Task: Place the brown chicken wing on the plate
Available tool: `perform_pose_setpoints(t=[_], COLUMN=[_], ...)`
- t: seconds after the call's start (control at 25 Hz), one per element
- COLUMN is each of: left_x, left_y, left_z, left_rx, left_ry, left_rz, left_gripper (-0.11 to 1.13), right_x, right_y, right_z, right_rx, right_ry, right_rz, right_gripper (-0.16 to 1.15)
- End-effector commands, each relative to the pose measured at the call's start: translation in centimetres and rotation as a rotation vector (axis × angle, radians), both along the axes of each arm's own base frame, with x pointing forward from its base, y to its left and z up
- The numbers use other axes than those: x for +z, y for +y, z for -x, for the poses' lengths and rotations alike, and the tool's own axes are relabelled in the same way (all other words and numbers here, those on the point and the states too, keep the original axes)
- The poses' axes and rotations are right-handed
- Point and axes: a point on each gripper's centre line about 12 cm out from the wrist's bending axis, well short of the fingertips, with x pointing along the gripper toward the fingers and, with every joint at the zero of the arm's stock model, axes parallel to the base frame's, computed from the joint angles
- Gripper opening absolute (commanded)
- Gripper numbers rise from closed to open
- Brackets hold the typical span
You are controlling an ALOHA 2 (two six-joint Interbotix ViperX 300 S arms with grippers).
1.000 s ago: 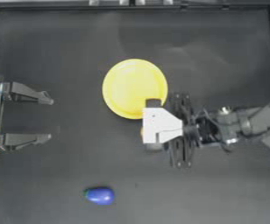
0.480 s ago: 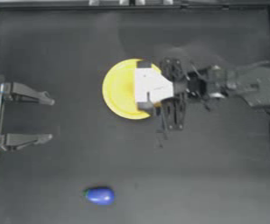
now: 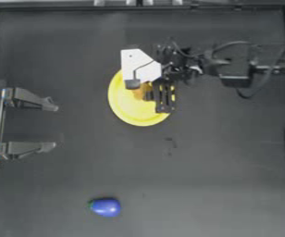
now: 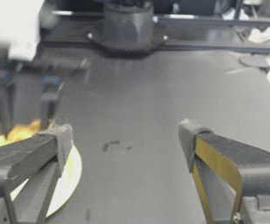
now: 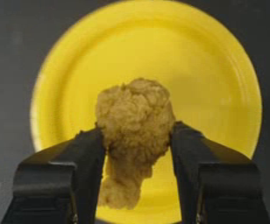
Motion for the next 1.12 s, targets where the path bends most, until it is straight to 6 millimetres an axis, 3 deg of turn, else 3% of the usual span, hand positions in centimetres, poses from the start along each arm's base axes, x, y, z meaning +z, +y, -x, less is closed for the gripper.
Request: perform_pose_setpoints(t=[0.04, 0.36, 0.88, 1.0, 1.12], left_x=[0.8, 0.4, 0.2, 0.1, 0.2], left_y=[0.2, 0.4, 0.4, 0.5, 0.6], left_z=[-0.5, -0.8, -0.8, -0.7, -0.7], left_rx=[0.007, 0.017, 0.019, 0.02, 0.025], left_ry=[-0.015, 0.002, 0.008, 0.009, 0.008], left_rz=[-0.001, 0.0, 0.0, 0.0, -0.001], left_gripper=[1.01, 1.01, 1.01, 1.01, 1.01], right_x=[1.0, -1.0, -2.0, -2.1, -2.1], right_y=[-0.9, -1.6, -1.4, -1.4, -1.4], right_z=[-1.3, -2.1, -3.2, -3.2, -3.2], right_rx=[0.005, 0.01, 0.051, 0.051, 0.048], right_ry=[-0.035, -0.007, 0.038, 0.038, 0.039], right_rz=[0.018, -0.01, -0.064, -0.064, -0.066], right_gripper=[0.32, 0.32, 0.38, 0.49, 0.73])
